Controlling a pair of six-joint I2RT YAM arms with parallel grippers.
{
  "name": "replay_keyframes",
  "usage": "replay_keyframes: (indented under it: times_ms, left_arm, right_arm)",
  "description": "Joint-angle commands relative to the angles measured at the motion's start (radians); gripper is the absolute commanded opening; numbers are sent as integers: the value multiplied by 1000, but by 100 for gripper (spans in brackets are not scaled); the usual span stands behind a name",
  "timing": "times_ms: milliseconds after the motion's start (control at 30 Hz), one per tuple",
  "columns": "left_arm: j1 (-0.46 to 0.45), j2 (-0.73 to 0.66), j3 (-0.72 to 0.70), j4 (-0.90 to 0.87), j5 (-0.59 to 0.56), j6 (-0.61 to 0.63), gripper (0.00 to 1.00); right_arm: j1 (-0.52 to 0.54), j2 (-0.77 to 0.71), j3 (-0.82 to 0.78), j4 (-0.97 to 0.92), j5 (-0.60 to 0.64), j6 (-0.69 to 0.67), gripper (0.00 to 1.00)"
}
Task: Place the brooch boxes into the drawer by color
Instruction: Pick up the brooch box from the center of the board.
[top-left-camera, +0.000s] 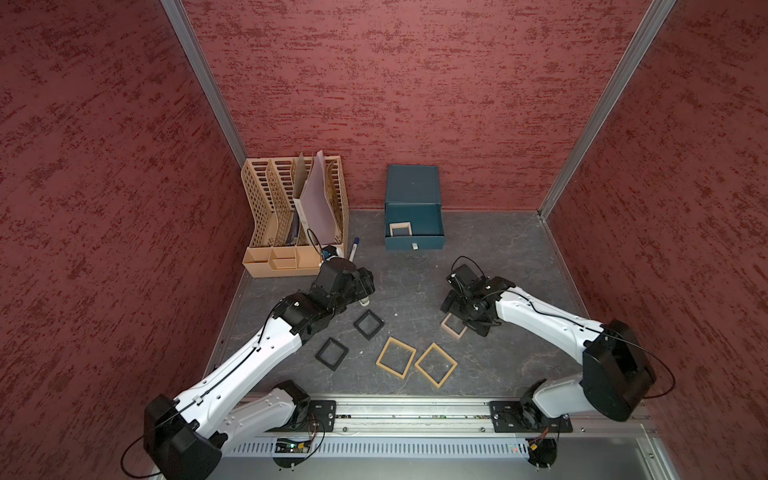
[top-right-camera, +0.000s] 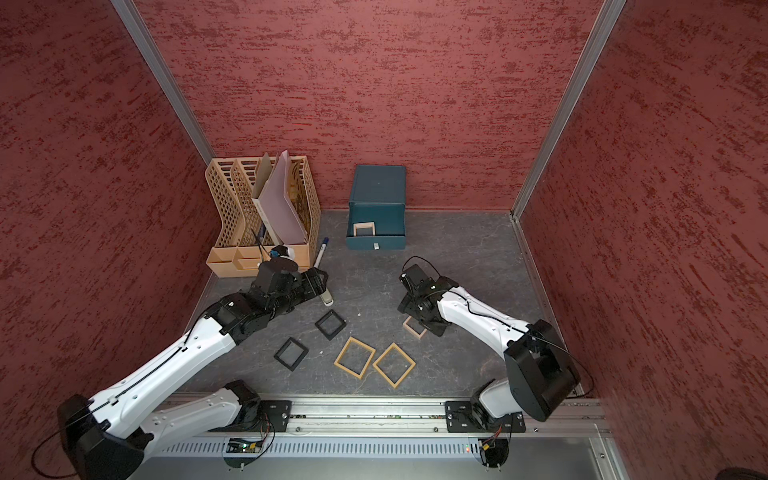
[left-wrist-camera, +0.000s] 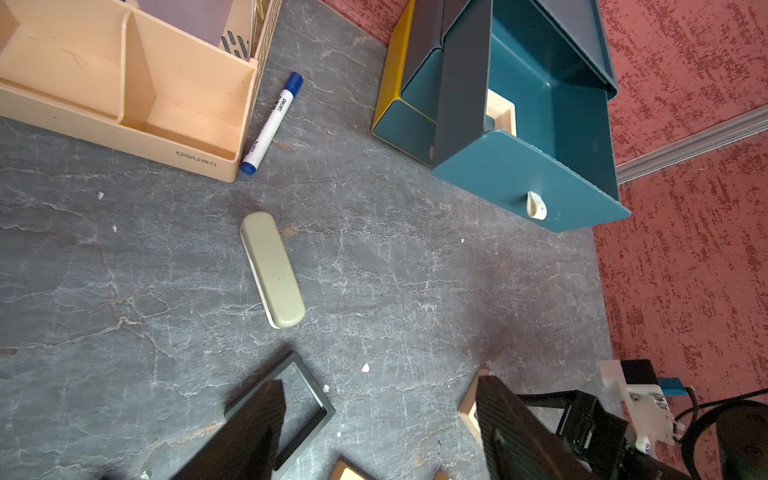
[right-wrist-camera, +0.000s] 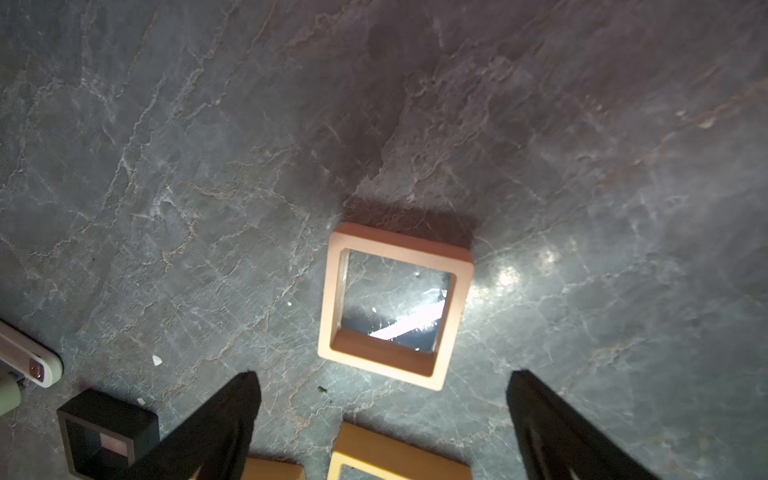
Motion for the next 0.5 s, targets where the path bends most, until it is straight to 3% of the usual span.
replay_keyframes:
  times_ms: [0, 467]
  left_arm:
    - [-5, -20, -19, 5, 11, -3, 77]
    - [-2, -43, -42, 42, 34, 6, 77]
  right_arm:
    - [-12, 35, 8, 35, 12, 21, 99]
    - [-27, 116, -25, 71, -14, 37, 99]
